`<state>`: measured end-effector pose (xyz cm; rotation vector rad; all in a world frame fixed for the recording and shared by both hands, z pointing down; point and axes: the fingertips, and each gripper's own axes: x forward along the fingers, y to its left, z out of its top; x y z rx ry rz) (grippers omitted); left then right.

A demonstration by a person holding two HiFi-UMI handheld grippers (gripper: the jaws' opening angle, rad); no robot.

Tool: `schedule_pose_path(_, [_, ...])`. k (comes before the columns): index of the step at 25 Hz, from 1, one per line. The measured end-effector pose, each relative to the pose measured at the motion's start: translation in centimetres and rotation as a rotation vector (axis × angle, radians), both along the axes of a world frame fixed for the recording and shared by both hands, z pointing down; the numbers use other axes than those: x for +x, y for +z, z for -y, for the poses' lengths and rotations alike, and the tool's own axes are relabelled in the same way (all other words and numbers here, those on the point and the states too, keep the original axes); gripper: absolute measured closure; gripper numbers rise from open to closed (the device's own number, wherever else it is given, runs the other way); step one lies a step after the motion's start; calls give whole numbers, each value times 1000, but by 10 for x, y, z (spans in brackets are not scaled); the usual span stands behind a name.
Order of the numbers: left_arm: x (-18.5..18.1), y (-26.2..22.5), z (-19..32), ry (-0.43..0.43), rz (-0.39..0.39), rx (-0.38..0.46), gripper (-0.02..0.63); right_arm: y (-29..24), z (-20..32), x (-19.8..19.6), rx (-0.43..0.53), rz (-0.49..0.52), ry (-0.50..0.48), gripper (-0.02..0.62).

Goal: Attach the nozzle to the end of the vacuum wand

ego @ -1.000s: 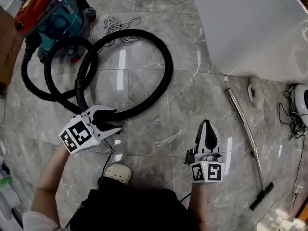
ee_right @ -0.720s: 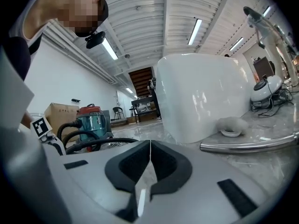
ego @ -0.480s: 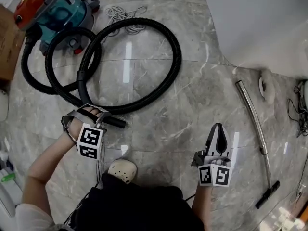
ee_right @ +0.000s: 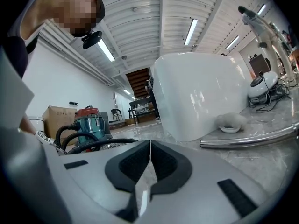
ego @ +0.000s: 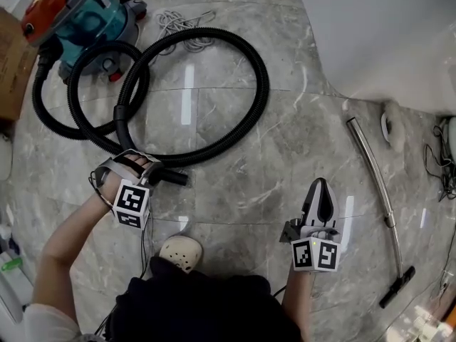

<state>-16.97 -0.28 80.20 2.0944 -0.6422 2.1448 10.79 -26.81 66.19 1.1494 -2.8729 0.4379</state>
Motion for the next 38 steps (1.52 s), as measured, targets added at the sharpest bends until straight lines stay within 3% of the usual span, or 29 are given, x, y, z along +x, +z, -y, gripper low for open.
schedule_pose_path(3, [5, -8, 6, -17, -27, 4, 443, -1, -1, 4, 1, -2, 5, 580])
schedule_pose_path(14, [63, -62, 96, -213, -384, 222, 445, 11, 14, 46, -7, -42, 99, 580])
schedule_pose_path(22, [81, -71, 158, -341, -524, 363, 446, 27, 56, 96, -10, -180, 133, 578])
schedule_pose_path(28, [82, -60, 189, -429, -588, 421, 446, 47, 109, 116, 2, -503, -30, 570])
schedule_pose_path(34, [80, -48, 193, -438, -587, 417, 446, 70, 173, 122, -47, -793, -204, 370])
schedule_pose_path(38, [82, -40, 194, -423, -574, 407, 446, 97, 196, 127, -101, -1001, -394, 347])
